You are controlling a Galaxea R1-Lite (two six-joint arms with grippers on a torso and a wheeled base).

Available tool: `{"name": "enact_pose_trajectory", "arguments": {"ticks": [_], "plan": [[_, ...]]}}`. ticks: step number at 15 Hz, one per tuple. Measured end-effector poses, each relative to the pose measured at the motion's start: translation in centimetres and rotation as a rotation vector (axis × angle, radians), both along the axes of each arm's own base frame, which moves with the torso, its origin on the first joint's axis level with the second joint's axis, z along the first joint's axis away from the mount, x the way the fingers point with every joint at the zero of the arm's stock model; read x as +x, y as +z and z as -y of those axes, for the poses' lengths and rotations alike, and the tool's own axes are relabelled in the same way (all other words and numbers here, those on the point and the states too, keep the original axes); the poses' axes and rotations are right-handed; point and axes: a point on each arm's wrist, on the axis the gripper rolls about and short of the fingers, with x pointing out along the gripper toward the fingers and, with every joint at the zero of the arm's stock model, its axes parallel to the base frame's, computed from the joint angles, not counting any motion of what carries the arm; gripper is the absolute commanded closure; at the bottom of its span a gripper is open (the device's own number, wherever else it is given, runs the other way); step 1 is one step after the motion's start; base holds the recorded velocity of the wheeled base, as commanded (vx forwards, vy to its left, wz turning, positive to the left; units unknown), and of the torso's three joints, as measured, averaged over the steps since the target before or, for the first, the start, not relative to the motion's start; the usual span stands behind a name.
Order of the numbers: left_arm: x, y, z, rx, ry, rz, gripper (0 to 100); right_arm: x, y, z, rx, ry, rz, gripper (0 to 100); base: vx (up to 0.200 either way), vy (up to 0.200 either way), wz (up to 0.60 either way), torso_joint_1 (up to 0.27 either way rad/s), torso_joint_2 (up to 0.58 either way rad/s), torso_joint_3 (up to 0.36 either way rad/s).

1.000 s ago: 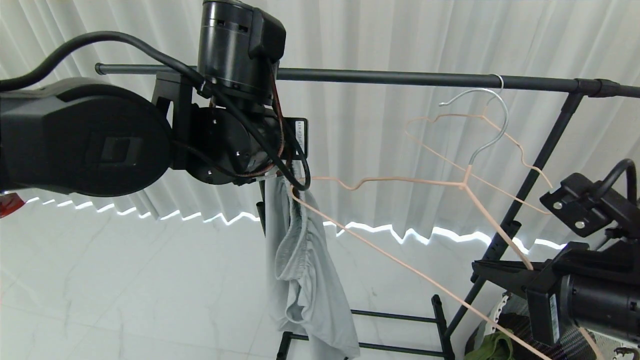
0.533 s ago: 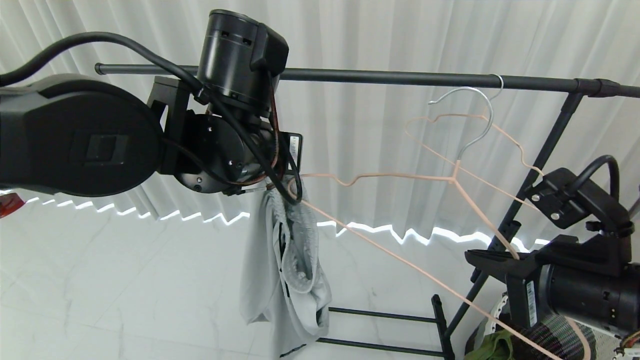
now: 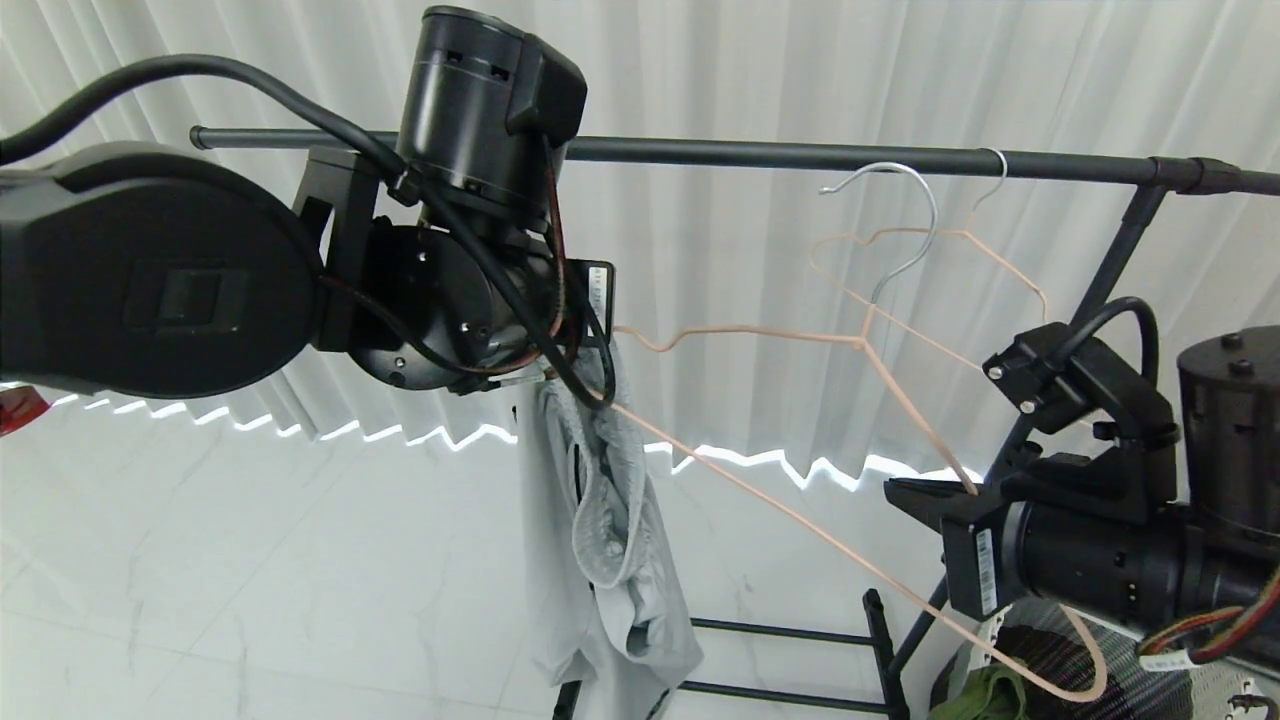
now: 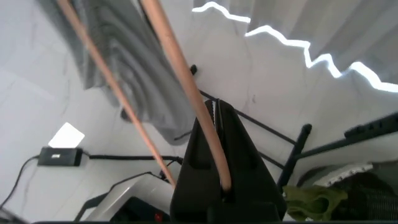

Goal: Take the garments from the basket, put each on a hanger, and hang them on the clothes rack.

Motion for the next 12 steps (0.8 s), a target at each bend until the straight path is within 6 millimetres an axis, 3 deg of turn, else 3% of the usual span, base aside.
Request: {"name": "enact_pose_trajectory", "arguments": {"ticks": [6,12], "plan": [[-1.0,-0.1,-0.3,0.033,-0.011,-0.050,100,1.3,-0.2,-1.9,0.021,-0.068,-0.024,100,0.000,0.000,0.00,0.000,0.00,0.000],[-1.5,0.1,0.6,-0.071,0.001,-0.048,100,-0.7,-0.8,-4.5,0.053,0.033,-0.052,100,0.000,0.000,0.00,0.000,0.00,0.000]]}}
